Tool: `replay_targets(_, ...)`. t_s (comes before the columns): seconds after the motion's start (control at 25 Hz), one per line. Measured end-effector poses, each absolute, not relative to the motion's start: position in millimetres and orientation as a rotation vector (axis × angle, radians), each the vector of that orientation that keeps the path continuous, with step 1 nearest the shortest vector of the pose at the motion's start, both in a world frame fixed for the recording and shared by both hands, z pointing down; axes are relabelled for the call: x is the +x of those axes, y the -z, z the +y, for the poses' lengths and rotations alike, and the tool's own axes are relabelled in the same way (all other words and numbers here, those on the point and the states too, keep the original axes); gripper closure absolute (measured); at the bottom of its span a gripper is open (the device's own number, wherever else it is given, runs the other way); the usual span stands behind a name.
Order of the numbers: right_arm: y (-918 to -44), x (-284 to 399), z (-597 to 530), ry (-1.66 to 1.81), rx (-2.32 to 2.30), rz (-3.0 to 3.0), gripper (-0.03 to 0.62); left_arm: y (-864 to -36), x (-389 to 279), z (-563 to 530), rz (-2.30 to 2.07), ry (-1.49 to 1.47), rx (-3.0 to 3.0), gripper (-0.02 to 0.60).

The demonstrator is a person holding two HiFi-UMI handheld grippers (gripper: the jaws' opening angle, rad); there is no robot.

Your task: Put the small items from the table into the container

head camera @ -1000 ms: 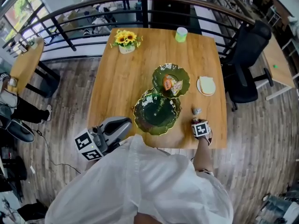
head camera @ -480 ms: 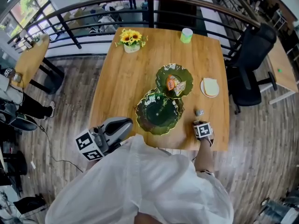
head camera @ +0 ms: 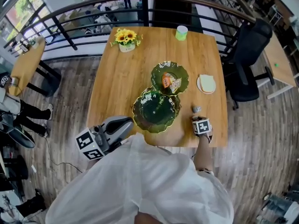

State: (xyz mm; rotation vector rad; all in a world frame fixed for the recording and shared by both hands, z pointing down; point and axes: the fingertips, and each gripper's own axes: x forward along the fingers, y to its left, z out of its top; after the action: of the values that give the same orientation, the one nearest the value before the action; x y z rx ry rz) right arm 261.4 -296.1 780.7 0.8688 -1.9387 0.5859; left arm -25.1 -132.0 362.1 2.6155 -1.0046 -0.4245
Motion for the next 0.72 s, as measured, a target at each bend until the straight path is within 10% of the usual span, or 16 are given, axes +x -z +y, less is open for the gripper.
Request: replay_targets(0.72,-667,268,-334,-0.464,1.108,-2.086,0.413,-360,-18,-141,-0.868,0.469,2.648,0.572)
